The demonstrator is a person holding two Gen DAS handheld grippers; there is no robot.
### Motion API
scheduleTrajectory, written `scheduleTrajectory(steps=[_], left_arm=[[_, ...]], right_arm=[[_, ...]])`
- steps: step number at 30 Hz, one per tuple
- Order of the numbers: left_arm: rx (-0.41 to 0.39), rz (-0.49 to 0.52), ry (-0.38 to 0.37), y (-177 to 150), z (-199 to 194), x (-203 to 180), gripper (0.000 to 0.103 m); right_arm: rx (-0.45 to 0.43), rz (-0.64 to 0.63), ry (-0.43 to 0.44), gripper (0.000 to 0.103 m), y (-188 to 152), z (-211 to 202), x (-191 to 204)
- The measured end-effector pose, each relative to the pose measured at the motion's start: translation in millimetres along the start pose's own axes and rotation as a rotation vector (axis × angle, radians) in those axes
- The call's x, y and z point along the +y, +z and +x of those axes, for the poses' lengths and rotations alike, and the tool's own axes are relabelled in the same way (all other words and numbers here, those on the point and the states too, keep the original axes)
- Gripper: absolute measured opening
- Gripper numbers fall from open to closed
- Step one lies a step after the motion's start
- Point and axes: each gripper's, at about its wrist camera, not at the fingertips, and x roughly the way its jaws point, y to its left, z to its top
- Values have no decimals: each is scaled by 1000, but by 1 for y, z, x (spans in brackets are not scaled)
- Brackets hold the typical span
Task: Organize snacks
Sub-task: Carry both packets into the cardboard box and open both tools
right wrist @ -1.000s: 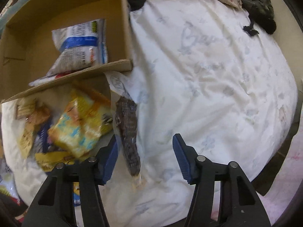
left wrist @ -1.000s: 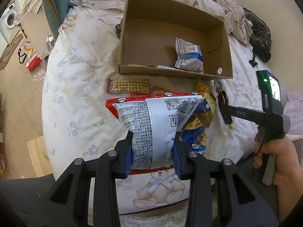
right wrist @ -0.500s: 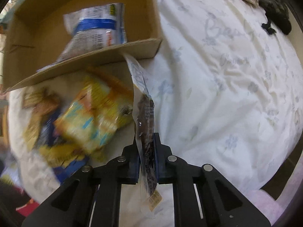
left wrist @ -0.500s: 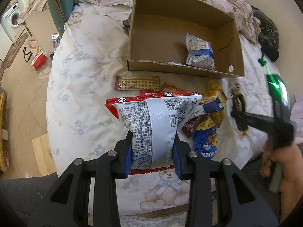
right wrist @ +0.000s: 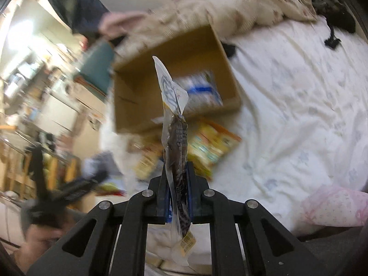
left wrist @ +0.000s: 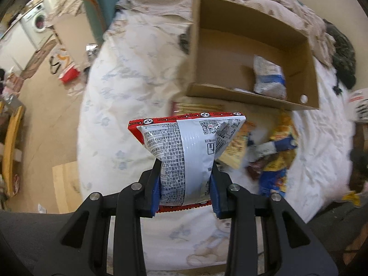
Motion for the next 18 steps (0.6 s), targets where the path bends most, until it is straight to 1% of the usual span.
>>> scheduleTrajectory(steps=[1,4,8,11,13,16,18], left_arm=[[-3,-12,8,0,0,4,31],[-26,-35,33,-3,-2,12,31],[-77,-12,62,-7,-13,12,31],[-108,16,97,-3,-23,9,31],[-116,3,84,3,-29,9,31],[-128,-28,41,20,-42,8,31],[-139,-29,22,31,-48,5,31]], right_arm=[[-4,0,3,12,5,9,5],[-17,15,24,12,4,8,6],[-32,12,33,12,-5,6,8],[-65,1,-12,12,0,2,5],[-88,-4,-20,12,7,-1,5],[-129,-1,-3,12,21,-4,4],[-142,-5,-2,12,29,-3,4]])
